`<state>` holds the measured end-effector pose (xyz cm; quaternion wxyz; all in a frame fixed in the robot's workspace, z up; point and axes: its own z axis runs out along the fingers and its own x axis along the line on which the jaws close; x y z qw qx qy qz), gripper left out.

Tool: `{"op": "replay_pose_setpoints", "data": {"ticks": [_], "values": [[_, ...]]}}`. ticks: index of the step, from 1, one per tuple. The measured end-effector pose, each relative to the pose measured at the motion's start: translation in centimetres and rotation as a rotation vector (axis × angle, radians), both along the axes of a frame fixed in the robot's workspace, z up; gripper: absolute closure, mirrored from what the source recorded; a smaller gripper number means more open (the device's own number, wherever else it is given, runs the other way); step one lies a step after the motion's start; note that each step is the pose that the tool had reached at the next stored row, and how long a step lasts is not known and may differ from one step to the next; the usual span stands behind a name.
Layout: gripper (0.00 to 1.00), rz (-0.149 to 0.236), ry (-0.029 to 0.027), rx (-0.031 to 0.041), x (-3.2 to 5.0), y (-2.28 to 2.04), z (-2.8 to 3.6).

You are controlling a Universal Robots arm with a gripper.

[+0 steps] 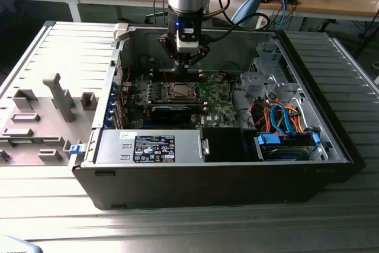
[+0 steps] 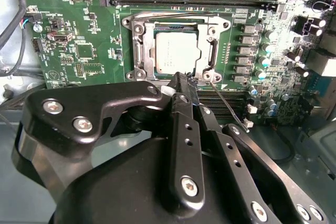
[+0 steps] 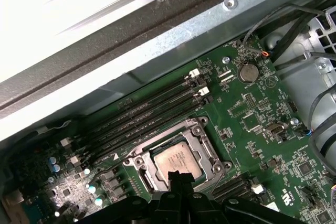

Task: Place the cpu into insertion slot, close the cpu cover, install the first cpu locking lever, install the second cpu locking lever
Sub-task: 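Install the first cpu locking lever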

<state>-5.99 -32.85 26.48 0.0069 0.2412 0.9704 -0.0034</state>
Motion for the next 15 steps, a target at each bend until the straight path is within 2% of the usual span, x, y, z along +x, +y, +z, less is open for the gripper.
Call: {"op": "replay_pose_setpoints", "data": {"ticks": [15], "values": [[0.89,0.012,0.0000,0.0000,0.00,0.00,0.00]]}}
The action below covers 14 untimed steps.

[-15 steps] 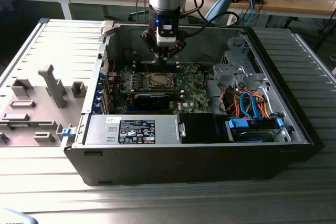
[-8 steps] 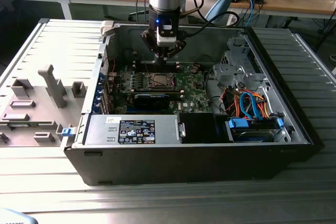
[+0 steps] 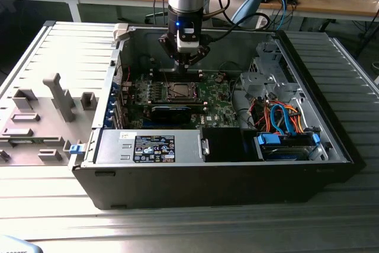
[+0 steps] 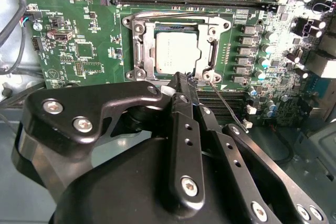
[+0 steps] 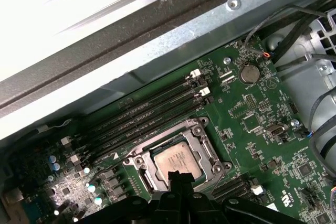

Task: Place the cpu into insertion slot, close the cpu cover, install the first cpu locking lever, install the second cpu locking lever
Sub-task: 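Install the first cpu locking lever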

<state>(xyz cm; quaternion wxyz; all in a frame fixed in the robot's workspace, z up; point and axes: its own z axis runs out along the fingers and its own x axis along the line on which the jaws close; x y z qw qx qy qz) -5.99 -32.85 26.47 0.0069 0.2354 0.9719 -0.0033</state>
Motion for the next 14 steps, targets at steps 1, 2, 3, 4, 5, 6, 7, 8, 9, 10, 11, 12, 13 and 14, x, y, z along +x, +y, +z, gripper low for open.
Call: {"op": "replay_pose_setpoints", "data": {"ticks": [1,2,3,4,5,6,7,8,9,10,11,12,13,14], "values": [[0.89,0.001,0.0000,0.0000,0.00,0.00,0.00],[0.89,0.002,0.0000,0.0000,0.00,0.00,0.00],[0.89,0.002,0.0000,0.0000,0.00,0.00,0.00],[0.89,0.003,0.0000,0.0000,0.00,0.00,0.00],[0.89,0.004,0.0000,0.0000,0.00,0.00,0.00],[0.89,0.005,0.0000,0.0000,0.00,0.00,0.00],[0.89,0.005,0.0000,0.0000,0.00,0.00,0.00],[0.89,0.006,0.0000,0.0000,0.00,0.00,0.00],[0.89,0.007,0.0000,0.0000,0.00,0.00,0.00],[0.89,0.008,0.0000,0.0000,0.00,0.00,0.00],[0.89,0.008,0.0000,0.0000,0.00,0.00,0.00],[0.89,0.009,0.0000,0.0000,0.00,0.00,0.00],[0.89,0.011,0.0000,-0.0001,0.00,0.00,0.00],[0.89,0.012,0.0000,0.0000,0.00,0.00,0.00]]}}
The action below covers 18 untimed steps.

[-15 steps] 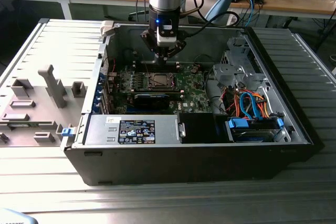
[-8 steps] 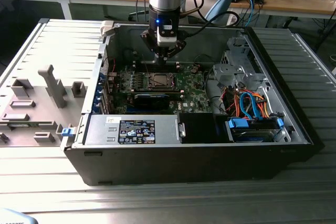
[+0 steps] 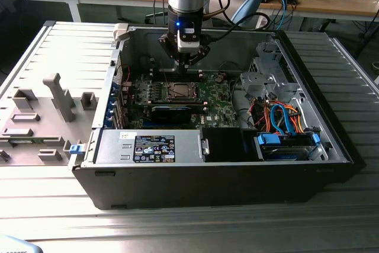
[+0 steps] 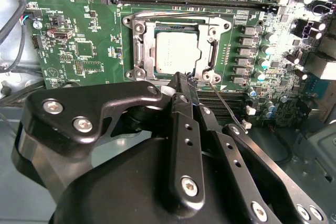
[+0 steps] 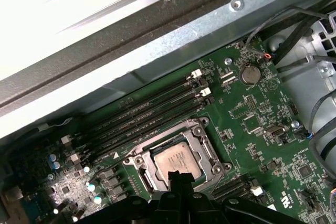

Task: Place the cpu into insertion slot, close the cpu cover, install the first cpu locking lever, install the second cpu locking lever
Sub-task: 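Install the first cpu locking lever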

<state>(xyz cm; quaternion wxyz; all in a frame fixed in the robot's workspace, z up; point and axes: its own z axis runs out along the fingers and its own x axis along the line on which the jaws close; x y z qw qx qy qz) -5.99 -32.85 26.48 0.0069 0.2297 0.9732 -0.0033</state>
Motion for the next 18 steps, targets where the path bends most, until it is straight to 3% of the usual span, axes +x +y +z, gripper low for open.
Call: {"op": "replay_pose_setpoints", "data": {"ticks": [18], "values": [[0.89,0.027,0.0000,0.0000,0.00,0.00,0.00]]}}
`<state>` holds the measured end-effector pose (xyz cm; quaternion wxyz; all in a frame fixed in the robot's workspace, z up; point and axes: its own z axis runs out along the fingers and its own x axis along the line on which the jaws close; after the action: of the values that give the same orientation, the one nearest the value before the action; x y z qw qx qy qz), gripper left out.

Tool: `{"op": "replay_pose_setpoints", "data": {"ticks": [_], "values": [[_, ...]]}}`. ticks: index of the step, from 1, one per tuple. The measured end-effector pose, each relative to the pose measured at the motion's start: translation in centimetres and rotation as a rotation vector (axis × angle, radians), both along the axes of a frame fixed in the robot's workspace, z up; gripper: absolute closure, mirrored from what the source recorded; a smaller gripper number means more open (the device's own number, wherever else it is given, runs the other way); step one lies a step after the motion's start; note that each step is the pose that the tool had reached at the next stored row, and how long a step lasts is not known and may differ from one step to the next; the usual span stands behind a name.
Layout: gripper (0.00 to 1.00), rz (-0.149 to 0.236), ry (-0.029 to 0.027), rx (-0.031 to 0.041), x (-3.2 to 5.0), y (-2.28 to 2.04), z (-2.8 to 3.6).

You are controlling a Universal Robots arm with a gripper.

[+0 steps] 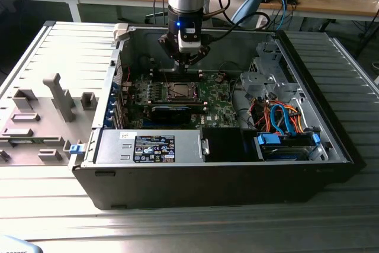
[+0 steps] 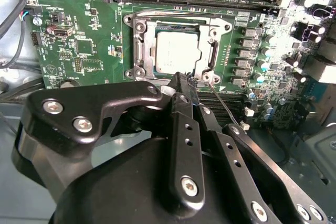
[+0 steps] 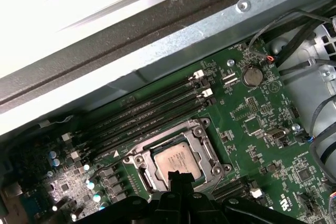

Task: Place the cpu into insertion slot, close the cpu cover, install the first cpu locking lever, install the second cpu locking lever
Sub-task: 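Install the first cpu locking lever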

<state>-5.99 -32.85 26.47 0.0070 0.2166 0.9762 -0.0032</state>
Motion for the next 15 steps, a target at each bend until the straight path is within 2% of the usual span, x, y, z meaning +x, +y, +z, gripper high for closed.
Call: {"op": "replay_pose_setpoints", "data": {"ticks": [15], "values": [[0.89,0.034,0.0000,0.0000,0.00,0.00,0.00]]}}
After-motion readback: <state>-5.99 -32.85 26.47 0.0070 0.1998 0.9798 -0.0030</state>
